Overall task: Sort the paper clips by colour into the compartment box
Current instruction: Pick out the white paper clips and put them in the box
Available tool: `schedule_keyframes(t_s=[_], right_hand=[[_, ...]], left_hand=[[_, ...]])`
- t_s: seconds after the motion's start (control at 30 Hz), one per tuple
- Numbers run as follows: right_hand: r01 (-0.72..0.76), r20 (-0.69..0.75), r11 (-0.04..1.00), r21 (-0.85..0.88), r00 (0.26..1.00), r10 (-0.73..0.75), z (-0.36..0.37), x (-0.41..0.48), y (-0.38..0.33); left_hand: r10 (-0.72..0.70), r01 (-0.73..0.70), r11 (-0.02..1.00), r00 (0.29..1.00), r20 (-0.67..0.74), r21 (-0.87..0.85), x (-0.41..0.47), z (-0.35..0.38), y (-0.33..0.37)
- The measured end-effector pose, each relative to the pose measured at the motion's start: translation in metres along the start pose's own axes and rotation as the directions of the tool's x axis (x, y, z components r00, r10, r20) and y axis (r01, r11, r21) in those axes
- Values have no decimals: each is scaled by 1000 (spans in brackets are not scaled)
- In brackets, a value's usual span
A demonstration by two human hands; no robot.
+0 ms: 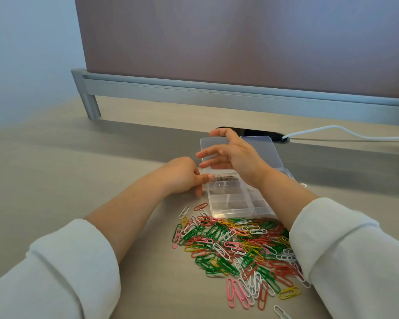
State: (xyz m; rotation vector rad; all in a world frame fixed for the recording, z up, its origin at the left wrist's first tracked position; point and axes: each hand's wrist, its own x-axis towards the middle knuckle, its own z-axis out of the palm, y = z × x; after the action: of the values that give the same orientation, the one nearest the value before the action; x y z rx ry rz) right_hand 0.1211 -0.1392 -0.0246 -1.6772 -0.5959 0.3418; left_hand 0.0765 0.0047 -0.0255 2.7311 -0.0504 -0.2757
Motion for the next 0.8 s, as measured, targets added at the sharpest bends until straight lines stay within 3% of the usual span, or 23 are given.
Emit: schedule_keyframes(t_s=[0.27,0.47,0.53,0.6,0.63,0.67,0.7,0.77,0.8], right_hand=[[-9,17,995,-103,1000,10,0,1,0],[-26,-56,993,-118,998,20,-4,4,-2],[-51,-54,986,-157,998,43,-9,3,-5],[-79,-34,970,-228,997,73,-17,0,-8],[-94,-31,958,-270,996,89,-21,-2,-8],[-105,-41,943,-315,994,97,-25,-3,-10],[-111,-63,928,-355,994,94,-29,-6,-10],[-102,-98,909,-404,993,67,-38,-13,-11],[-88,-86,903,-421,995,57,-41,-18,-11]], left_hand=[[-16,16,1000,1000,-13,4,0,0,-1],[-30,31,999,999,-30,35,0,-3,1],[-27,31,998,996,-83,54,-2,-8,3],[18,-35,997,969,-248,-64,0,-11,7],[33,-117,967,938,-345,-226,2,-10,10],[25,-223,867,912,-409,-445,5,-8,15],[6,-308,698,905,-425,-647,9,-5,20],[14,-333,413,933,-359,-848,19,1,34],[30,-321,345,943,-331,-882,24,5,40]])
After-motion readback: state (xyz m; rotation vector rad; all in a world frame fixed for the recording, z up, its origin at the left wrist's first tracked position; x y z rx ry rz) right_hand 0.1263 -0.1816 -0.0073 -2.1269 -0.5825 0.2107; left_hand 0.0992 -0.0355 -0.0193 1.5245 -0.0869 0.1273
